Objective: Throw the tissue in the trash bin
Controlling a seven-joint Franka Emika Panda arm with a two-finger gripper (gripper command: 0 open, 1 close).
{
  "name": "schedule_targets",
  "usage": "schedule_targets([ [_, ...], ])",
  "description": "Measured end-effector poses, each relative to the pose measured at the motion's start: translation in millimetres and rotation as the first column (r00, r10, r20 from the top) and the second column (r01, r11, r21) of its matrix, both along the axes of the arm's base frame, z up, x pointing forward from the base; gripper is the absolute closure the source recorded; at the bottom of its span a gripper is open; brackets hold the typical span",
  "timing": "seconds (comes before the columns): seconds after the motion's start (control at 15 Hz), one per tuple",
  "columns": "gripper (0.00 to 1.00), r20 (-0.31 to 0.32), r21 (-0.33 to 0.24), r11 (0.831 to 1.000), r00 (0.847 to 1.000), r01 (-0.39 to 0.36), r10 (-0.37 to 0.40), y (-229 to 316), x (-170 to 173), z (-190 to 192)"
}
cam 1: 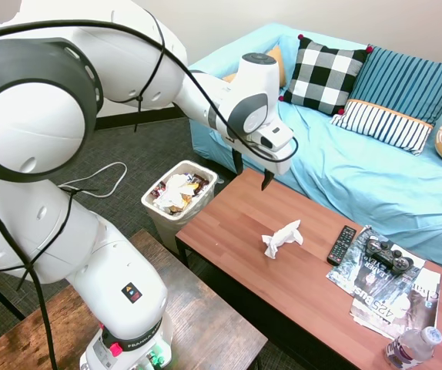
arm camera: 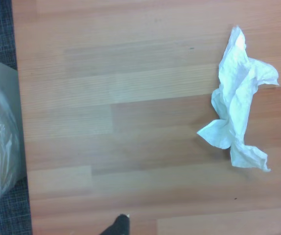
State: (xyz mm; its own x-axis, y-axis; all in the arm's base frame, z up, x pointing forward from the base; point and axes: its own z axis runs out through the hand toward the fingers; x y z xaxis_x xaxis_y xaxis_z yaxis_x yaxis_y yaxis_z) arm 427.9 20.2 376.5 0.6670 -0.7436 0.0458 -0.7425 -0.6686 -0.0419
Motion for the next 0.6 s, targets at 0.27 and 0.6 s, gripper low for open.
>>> schedule_targets([
  [0.27, 0.00, 0.057, 0.010, 1.000, 0.998, 0.017, -0.018, -2.5, 13.0, -5.7],
  [0.6, 0.00, 0.054, -0.034, 0.991, 0.990, 0.131, -0.129, -37.2, 58.1, -83.8],
])
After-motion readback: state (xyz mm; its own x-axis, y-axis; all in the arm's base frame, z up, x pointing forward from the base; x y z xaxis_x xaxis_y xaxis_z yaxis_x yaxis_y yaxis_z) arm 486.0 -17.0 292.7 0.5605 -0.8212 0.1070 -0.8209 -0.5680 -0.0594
